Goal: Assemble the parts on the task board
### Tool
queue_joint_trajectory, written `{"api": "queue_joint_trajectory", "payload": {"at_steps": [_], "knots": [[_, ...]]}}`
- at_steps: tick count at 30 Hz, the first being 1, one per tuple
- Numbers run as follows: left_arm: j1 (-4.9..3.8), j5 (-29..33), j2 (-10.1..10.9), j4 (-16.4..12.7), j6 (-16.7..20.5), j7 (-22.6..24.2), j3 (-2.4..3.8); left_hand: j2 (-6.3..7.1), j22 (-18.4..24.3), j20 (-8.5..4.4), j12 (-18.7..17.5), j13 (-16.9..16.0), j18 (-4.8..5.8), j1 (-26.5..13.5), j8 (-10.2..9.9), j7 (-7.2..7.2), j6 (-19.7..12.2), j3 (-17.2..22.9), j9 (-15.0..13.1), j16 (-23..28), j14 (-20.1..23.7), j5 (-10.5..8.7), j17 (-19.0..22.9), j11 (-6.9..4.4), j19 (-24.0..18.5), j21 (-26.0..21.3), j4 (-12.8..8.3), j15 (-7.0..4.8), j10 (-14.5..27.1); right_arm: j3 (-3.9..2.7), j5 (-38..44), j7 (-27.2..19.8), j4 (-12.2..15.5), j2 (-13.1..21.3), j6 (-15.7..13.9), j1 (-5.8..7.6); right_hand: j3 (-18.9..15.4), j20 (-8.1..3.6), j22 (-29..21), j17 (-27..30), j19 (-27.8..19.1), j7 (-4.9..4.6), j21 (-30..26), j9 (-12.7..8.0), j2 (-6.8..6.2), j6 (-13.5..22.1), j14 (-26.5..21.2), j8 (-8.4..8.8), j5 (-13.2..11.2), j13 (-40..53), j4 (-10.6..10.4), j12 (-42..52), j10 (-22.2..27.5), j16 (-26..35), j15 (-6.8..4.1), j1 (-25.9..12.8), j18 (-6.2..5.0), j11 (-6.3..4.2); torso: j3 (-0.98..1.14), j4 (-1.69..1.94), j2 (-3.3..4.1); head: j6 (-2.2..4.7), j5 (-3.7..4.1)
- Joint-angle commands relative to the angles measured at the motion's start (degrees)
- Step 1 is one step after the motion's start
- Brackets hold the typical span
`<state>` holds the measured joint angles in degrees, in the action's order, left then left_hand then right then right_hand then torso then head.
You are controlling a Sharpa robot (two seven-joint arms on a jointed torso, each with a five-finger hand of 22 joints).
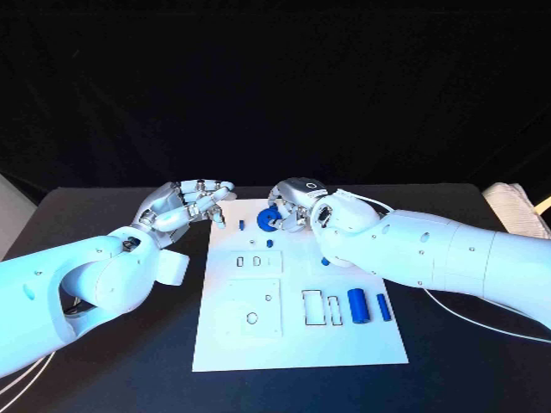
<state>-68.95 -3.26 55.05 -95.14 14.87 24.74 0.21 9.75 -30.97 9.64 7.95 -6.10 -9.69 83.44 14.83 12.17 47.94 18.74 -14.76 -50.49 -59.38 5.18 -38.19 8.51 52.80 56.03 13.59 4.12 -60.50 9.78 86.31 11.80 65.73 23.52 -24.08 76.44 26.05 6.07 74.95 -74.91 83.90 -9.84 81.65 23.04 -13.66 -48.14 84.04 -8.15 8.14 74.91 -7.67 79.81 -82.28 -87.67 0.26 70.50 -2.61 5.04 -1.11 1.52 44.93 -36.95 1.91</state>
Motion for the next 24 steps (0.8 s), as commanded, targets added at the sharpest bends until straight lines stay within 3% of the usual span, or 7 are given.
{"api": "queue_joint_trajectory", "payload": {"at_steps": [1, 4, 7, 17, 24], "knots": [[-0.06, -0.2, -0.1, -0.1, -0.5, 0.3, 0.03, -0.51, -0.1, 0.01, 0.2, 0.0, -0.87, 0.2, 0.1, -0.03, -0.5, 0.0, -0.1, 0.2, 0.2, -0.09, 0.0, -0.12, -0.3, 0.1, -0.3, 0.1, 0.4, 0.0, 0.0, -0.1, -0.1, -0.2, 2.6, 0.02, -3.1, 0.64, 6.2, -11.9, -0.2, -0.29, -0.6, -0.1, 0.63, 0.7, 5.1, 0.87, -0.2, 5.1, -1.0, -0.5, 0.7, 0.0, 0.51, -0.7, -0.06, 0.11, 0.01, 0.0, 0.01, -0.07, 0.01], [-0.06, -0.2, 0.0, -0.1, -0.5, 0.3, 0.03, -0.51, -0.1, 0.01, 0.2, 0.0, -0.87, 0.2, 0.1, -0.03, -0.5, 0.0, -0.1, 0.2, 0.2, -0.09, 0.0, -0.12, -0.3, 0.1, -0.3, 0.1, 0.4, 0.01, -0.2, -0.2, -0.2, -0.2, 3.3, 0.03, -7.5, 0.86, 6.0, -11.9, -0.3, -0.52, -1.0, -0.2, 1.86, 0.8, 5.1, 1.68, -0.2, 4.8, -2.6, -0.9, 1.1, 0.0, 0.69, -0.1, -0.15, 0.33, 0.03, 0.01, 0.0, -0.14, 0.04], [-0.06, -0.2, 0.0, -0.2, -0.4, 0.3, 0.03, -0.51, -0.1, 0.01, 0.2, 0.0, -0.87, 0.2, 0.1, -0.03, -0.5, 0.0, -0.1, 0.2, 0.2, -0.09, 0.0, -0.12, -0.3, 0.1, -0.3, 0.1, 0.4, 0.04, -0.4, -0.4, -0.2, -0.2, 3.9, 0.04, -8.4, 0.89, 6.1, -11.9, -0.3, -0.47, -1.0, -0.1, 2.43, 0.4, 5.1, 1.72, 0.2, 4.9, -3.4, -0.8, 1.0, 0.0, 0.71, 0.0, -0.13, 0.31, 0.05, -0.03, 0.02, -0.22, 0.04], [-0.07, -0.2, 0.1, -0.2, -0.2, 0.2, 0.03, -0.51, -0.1, 0.01, 0.2, -0.1, -0.87, 0.2, 0.1, -0.02, -0.5, 0.0, -0.1, 0.2, 0.2, -0.1, 0.0, -0.11, -0.4, 0.2, -0.3, 0.11, 0.5, 0.2, -1.3, -1.3, -0.4, 0.0, 5.3, 0.04, -8.0, 0.56, 6.8, -11.8, 0.2, 0.19, -0.5, 0.4, 4.07, -2.3, 5.1, 0.96, 2.6, 5.7, -5.0, 0.1, 0.2, 0.1, 0.27, -0.3, 0.03, -0.26, 0.09, 0.01, 0.04, -0.39, -0.04], [-0.07, -0.2, 0.2, -0.2, 0.0, 0.2, 0.03, -0.55, -0.1, 0.02, 0.2, -0.1, -0.87, 0.2, 0.1, 0.0, -0.5, 0.1, -0.1, 0.3, 0.2, -0.08, 0.0, -0.1, -0.4, 0.3, -0.4, 0.11, 0.5, 0.35, -1.6, -1.2, -0.4, 0.4, 5.4, 0.02, -7.3, 0.33, 6.9, -11.7, 0.3, 0.48, -0.4, 0.6, 4.59, -3.3, 5.0, 0.68, 2.9, 5.8, -5.4, 0.2, 0.0, 0.1, 0.01, -0.7, 0.07, -0.52, 0.08, -0.05, 0.01, -0.53, -0.16]]}}
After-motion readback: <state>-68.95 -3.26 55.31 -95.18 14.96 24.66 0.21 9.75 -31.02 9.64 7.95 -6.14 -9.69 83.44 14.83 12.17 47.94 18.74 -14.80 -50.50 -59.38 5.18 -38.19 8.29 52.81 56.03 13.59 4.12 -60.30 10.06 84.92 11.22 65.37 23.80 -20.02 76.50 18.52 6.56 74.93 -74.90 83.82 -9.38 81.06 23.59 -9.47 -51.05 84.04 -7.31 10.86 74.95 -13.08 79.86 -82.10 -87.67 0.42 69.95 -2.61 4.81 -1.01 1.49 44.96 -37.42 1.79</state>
